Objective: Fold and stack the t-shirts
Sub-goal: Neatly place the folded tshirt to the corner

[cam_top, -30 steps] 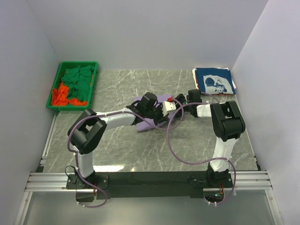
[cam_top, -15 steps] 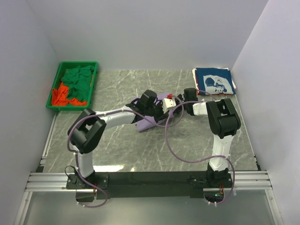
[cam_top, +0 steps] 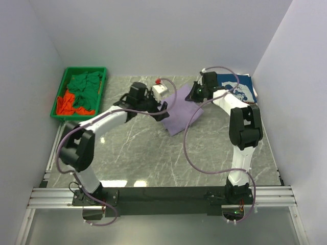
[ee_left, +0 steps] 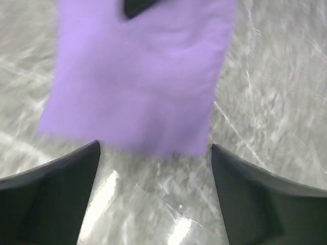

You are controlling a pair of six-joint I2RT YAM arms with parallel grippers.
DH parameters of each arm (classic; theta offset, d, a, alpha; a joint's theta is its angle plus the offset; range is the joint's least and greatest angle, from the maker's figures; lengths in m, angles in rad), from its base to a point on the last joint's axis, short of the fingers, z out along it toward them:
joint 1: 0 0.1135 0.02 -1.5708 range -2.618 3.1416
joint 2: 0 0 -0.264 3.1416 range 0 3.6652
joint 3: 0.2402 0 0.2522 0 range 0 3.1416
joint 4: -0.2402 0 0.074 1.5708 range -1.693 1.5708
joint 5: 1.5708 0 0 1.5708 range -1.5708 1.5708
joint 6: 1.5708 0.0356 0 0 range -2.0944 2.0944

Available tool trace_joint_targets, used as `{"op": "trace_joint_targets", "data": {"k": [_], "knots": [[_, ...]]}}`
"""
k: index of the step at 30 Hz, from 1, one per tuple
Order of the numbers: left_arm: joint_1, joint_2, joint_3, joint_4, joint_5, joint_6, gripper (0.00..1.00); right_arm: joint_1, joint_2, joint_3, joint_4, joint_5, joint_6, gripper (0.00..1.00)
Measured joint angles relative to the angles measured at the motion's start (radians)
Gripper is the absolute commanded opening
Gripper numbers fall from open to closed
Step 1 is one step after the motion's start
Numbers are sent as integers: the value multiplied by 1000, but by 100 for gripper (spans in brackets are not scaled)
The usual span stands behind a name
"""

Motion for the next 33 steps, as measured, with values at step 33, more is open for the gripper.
{"op": "trace_joint_targets", "data": {"k": [33], "knots": [[132, -131, -28, -198, -172, -60, 99, -203, 230, 671, -274, 275, -663, 0]]}}
